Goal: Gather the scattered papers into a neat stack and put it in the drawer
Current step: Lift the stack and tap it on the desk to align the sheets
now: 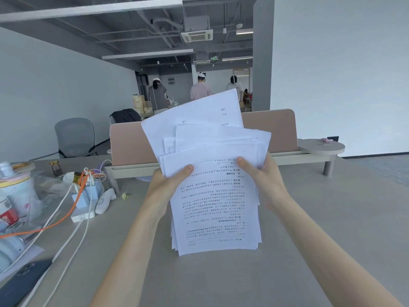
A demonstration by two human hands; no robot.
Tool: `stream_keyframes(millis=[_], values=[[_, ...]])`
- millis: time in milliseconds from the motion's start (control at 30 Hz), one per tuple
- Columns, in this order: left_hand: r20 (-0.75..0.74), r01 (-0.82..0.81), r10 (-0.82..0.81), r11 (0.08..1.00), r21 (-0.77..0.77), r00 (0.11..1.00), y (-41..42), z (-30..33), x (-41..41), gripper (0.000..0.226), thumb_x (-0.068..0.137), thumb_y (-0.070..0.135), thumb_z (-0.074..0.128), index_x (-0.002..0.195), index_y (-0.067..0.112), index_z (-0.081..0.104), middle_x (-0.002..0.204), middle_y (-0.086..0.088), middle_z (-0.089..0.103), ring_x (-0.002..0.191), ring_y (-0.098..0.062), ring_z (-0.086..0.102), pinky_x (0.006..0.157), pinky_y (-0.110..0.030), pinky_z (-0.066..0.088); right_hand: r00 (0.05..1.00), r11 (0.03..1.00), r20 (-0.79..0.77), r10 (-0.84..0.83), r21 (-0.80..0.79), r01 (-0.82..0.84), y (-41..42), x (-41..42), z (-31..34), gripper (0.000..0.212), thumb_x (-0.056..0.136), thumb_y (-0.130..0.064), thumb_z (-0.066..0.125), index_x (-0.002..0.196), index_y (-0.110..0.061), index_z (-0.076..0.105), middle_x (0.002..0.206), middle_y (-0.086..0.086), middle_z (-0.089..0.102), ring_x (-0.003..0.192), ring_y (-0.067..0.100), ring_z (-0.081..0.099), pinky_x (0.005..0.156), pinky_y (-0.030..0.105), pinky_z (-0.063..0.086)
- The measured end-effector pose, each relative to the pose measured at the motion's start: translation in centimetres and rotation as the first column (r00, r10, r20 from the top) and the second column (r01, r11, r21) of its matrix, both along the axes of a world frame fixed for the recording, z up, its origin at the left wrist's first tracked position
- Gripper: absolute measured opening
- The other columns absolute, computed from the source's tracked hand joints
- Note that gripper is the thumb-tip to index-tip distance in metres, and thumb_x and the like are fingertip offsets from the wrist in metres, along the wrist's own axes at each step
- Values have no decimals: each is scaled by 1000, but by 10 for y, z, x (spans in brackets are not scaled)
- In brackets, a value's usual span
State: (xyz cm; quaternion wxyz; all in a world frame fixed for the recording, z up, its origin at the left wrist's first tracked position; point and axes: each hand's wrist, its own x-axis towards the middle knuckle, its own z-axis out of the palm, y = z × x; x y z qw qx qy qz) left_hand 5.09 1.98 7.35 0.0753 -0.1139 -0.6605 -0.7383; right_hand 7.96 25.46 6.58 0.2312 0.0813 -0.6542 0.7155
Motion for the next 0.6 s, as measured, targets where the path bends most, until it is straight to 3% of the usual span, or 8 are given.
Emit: stream_keyframes(millis=[300,433,600], values=[[-88,-52,65,988,148,994,4,17,4,22,80,19,81,100,24,72,88,12,80,86,-8,77,66,-25,59,994,999,-108,-30,-40,26,-11,4,23,43,88,-22,76,126,-21,56,122,-2,72,108,14,72,90,37,60],[-107,-14,27,993,117,994,1,19,5,20,82,17,79,101,24,73,94,10,80,90,-10,76,76,-30,58,993,999,-117,-31,40,36,-11,5,26,35,88,-24,76,119,-27,60,121,-3,73,107,14,72,88,34,59],[-78,40,-41,999,-14,996,-2,15,3,15,84,24,78,98,28,75,98,12,80,92,-8,76,80,-31,56,994,994,-88,-72,79,79,-6,1,19,40,86,-27,78,119,-18,59,119,-2,71,105,12,72,85,29,57]])
